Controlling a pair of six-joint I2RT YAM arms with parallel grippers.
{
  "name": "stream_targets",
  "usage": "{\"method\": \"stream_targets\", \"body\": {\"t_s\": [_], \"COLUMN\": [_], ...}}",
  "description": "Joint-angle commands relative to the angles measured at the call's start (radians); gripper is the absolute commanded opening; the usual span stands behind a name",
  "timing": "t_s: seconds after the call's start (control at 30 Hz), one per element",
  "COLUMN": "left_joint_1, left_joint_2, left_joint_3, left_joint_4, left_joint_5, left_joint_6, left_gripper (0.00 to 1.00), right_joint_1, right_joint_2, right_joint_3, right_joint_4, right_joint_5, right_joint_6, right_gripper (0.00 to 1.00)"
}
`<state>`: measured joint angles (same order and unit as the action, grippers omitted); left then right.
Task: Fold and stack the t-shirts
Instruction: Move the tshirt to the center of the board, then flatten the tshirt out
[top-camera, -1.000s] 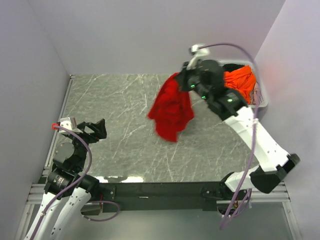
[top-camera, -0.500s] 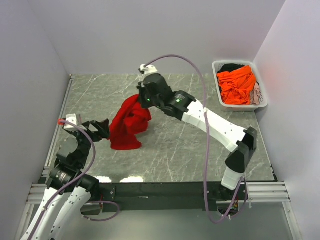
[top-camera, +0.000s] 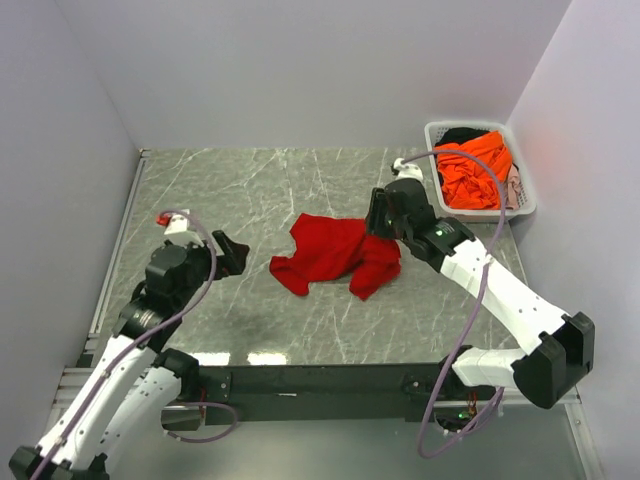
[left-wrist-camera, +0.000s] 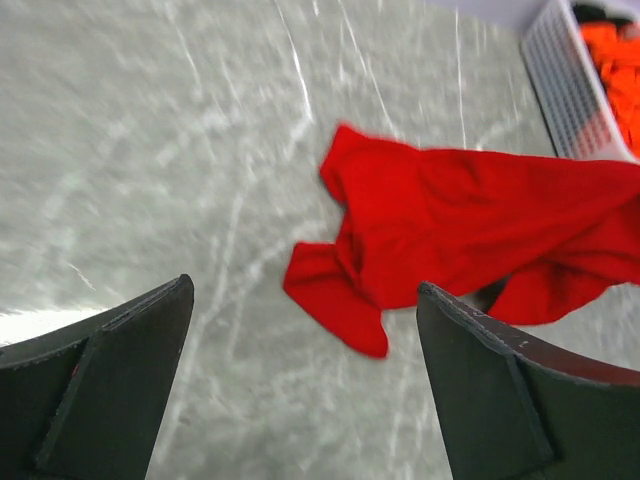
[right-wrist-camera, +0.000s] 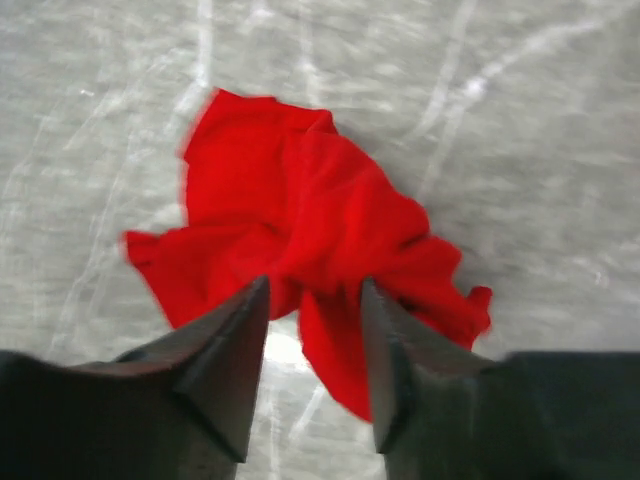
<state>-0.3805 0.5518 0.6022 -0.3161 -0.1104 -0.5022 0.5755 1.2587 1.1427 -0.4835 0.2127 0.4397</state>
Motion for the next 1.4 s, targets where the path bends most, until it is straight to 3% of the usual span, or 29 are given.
{"method": "stream_targets", "body": {"t_s": [0.0,0.03,0.13,0.3,0.47,0.7,0.9,1.37], "left_joint_1": [-0.003,-0.003,-0.005,-0.009,-0.035,-0.08,-0.098,-0.152], "left_joint_2": [0.062,0.098,0.181,0.338,0.543,0.784,0.881,1.036], "left_joint_3": [0.024,0.019,-0.004,-0.006,0.074,0.159,0.203,0.269], "left_joint_4": [0.026,0.032,0.072,0.143,0.209,0.233,0.218,0.236], "left_joint_5": [0.122,0.135,0.167,0.176,0.216,0.157,0.06,-0.044], "left_joint_6": [-0.103,-0.119,-0.167,-0.231,-0.248,-0.265,-0.312,-0.404], "left_gripper": [0.99,0.99,1.0,1.0,0.97,0.91,0.78,0.76], "right_joint_1": [-0.008,-0.009,-0.009,0.0,0.02,0.018,0.023,0.034], "right_joint_2": [-0.056,-0.07,-0.13,-0.151,-0.096,-0.059,-0.018,0.09], "right_joint_3": [-0.053,-0.073,-0.132,-0.167,-0.193,-0.235,-0.239,-0.225], "right_joint_4": [-0.07,-0.081,-0.072,-0.043,-0.029,0.02,0.031,0.007], "right_joint_5": [0.114,0.135,0.126,-0.016,-0.035,-0.142,-0.182,-0.144], "right_joint_6": [0.05,0.062,0.027,-0.007,-0.021,-0.01,0.004,-0.016], "right_gripper": [0.55,0.64,0.72,0.72,0.72,0.72,0.72,0.7]}}
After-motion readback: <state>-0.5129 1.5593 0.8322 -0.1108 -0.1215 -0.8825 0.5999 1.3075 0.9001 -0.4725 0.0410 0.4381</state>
